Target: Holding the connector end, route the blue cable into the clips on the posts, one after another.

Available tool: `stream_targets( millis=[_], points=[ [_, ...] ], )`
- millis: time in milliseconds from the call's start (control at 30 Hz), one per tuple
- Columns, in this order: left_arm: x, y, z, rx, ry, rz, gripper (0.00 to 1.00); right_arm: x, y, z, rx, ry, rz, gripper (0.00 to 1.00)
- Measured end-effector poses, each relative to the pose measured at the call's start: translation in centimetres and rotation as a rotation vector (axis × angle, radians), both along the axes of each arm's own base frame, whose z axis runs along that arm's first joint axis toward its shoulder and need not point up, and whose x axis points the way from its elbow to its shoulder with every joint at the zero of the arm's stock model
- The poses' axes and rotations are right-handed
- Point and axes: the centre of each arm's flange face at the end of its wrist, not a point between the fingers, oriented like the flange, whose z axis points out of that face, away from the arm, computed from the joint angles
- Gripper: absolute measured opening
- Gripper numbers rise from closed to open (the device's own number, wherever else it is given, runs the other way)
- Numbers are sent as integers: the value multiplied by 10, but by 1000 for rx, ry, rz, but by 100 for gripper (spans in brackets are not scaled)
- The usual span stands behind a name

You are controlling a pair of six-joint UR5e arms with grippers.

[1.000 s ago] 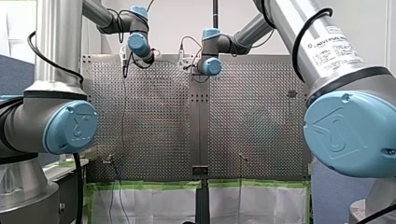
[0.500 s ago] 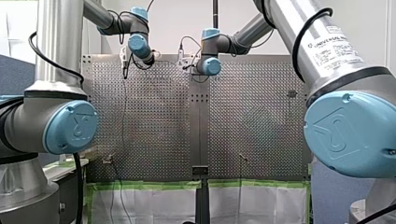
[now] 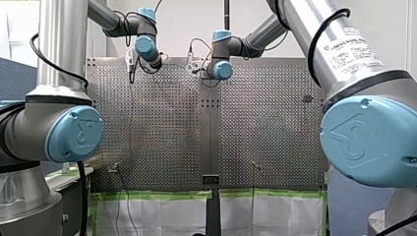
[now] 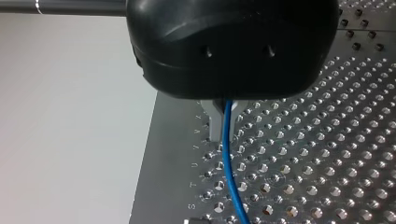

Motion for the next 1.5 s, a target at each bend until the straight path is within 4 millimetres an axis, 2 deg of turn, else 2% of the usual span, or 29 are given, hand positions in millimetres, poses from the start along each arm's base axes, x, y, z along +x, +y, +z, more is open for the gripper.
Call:
stream_targets(
  millis=[233,467,833,1067,1300,1500],
  points=[
    [4,-5,-10,4,23,-8,0,-3,-3,-13,17,17,-7,0],
    [10,-17,-30,17,60,-24,0,-2,-5,-45,54,55,-9,0],
    [20,-40,-78,50,141,-32,0,-6,-11,-81,102,92,-19,0],
    [17,-46,-100,56,154,-34,0,-19,-19,-104,134,121,-43,0],
    [18,-63,-136,87,211,-49,0,-36,-21,-132,175,159,-70,0],
    [13,-72,-153,92,216,-51,0,-53,-21,-159,215,196,-97,0]
  ],
)
